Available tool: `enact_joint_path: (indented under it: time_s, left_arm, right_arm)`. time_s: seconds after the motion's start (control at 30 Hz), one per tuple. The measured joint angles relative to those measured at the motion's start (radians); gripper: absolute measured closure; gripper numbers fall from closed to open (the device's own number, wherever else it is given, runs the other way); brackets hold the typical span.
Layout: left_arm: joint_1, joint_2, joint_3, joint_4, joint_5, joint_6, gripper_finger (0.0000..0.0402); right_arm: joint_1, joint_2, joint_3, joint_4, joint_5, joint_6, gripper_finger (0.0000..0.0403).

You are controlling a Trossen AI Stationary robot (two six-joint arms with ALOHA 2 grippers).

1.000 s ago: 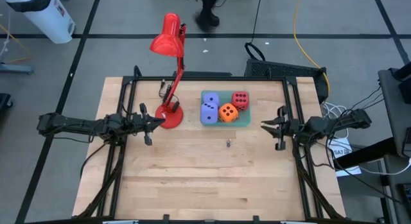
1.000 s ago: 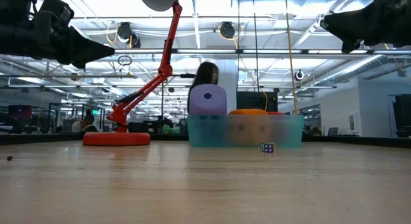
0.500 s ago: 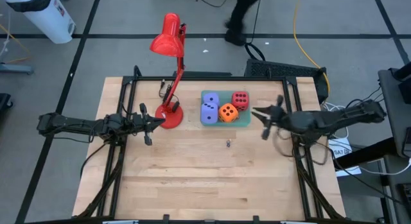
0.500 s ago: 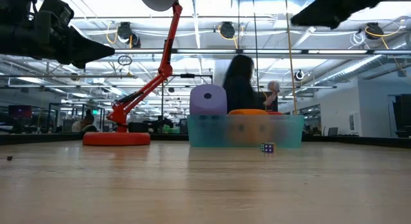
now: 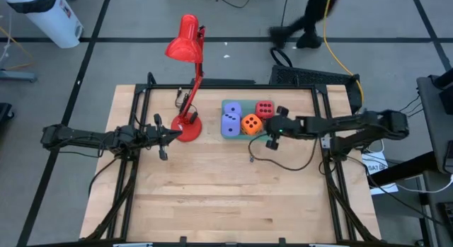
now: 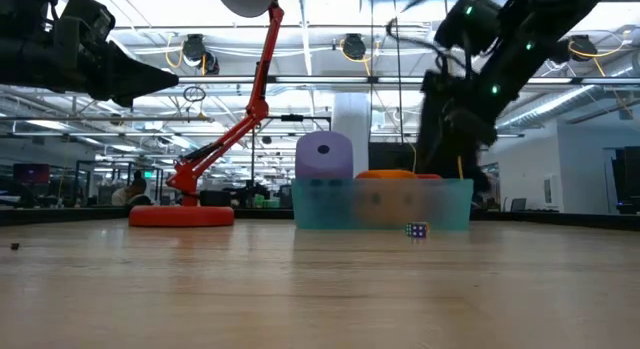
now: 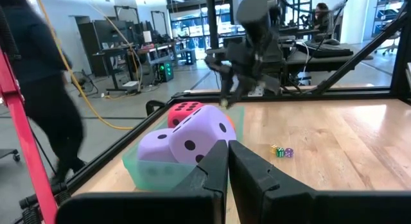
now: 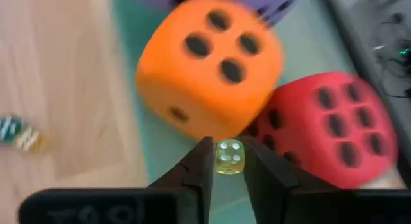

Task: Pick & Place Dice
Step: Put the light green die into the green bin

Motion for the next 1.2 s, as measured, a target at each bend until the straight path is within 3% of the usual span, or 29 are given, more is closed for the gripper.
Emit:
enact_joint_path:
  time_s: [0.13, 0.43, 0.6, 0.7, 0.83, 1.1, 1.2]
  left_arm:
    - [0.000, 0.000, 0.000, -0.007, -0.005, 0.005, 0.0376]
    - [-0.001, 0.000, 0.000, -0.008, -0.033, -0.005, 0.0376]
    - [0.000, 0.000, 0.000, -0.014, -0.033, -0.007, 0.0376]
    - [0.000, 0.000, 0.000, -0.014, -0.033, -0.007, 0.0376]
    - [0.000, 0.000, 0.000, -0.014, -0.033, -0.007, 0.0376]
    - [0.000, 0.000, 0.000, -0.014, -0.033, -0.007, 0.0376]
    - [0.000, 0.000, 0.000, -0.014, -0.033, -0.007, 0.0376]
  right_arm:
    - [-0.005, 0.047, 0.000, 0.002, 0.014, -0.089, 0.0285]
    - [-0.003, 0.013, 0.000, 0.016, 0.119, -0.161, 0.0107]
    - [-0.001, 0.012, -0.003, 0.002, 0.045, -0.131, 0.0081]
    - [-0.003, 0.012, -0.003, 0.018, 0.068, -0.107, 0.0098]
    - [-0.002, 0.012, -0.003, 0.060, 0.070, -0.115, 0.0154]
    - [-0.001, 0.012, -0.003, 0.058, 0.097, -0.116, 0.0366]
    - [0.000, 0.012, -0.004, 0.054, 0.096, -0.121, 0.0363]
